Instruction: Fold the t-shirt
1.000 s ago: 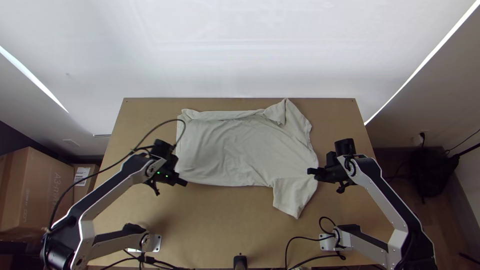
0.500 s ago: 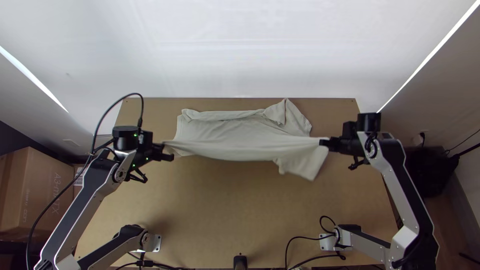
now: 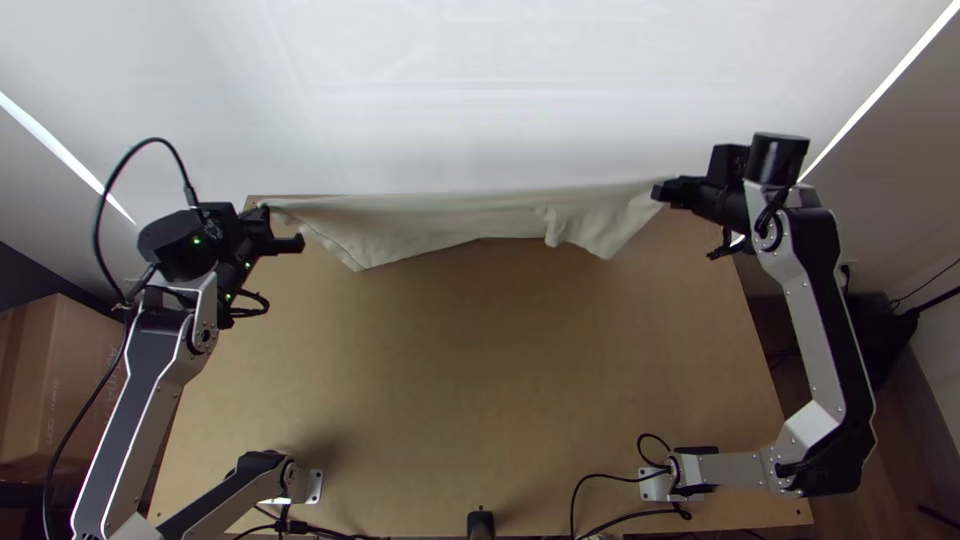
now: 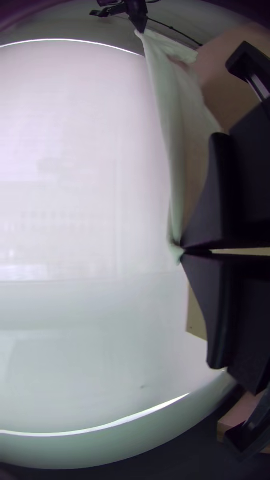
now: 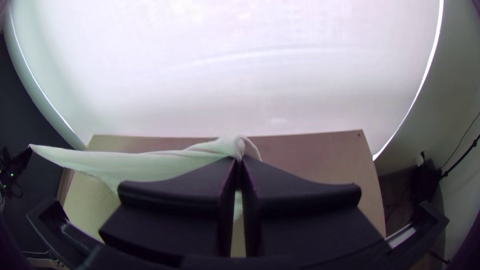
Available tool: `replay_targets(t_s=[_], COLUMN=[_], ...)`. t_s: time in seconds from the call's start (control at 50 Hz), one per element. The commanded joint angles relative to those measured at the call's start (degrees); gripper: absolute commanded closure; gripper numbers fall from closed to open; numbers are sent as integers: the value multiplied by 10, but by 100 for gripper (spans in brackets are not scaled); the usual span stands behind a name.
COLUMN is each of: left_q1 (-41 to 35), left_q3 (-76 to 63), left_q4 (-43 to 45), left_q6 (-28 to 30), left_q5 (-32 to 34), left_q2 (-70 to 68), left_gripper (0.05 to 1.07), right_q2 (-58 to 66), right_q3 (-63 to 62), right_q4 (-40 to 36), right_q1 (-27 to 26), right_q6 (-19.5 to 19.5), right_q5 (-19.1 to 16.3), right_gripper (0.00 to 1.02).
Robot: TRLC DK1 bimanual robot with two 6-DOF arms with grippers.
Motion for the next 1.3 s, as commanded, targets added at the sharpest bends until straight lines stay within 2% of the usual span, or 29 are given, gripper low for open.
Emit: replay_targets(t_s=[0.0, 0.18, 0.38, 0.7, 0.88, 0.98, 1.16, 1.28], left_q1=[9, 8, 7, -5, -9, -16, -39, -49], left_q3=[35, 76, 100, 106, 99, 97, 87, 68], left_q4=[44, 69, 109, 137, 136, 100, 38, -54], left_q6=[-7, -21, -21, -32, -41, -46, -60, -63], left_q5=[-14, -7, -6, -3, -4, -3, -3, -3], left_q2=[-7, -18, -59, -166, -239, -260, -279, -283], left_gripper=[105, 105, 105, 105, 105, 105, 105, 105], right_q2=[5, -7, -81, -323, -436, -458, -463, -459], right_q3=[48, 86, 77, -45, -77, -79, -90, -121], right_q4=[42, 98, 144, 184, 173, 140, 123, 93], right_q1=[-2, -11, -34, -33, -30, -24, -13, -2], right_q6=[-2, 13, 31, 31, 29, 30, 34, 35], right_q5=[18, 24, 25, 17, 12, 12, 11, 12], right_gripper=[100, 100, 100, 100, 100, 100, 100, 100])
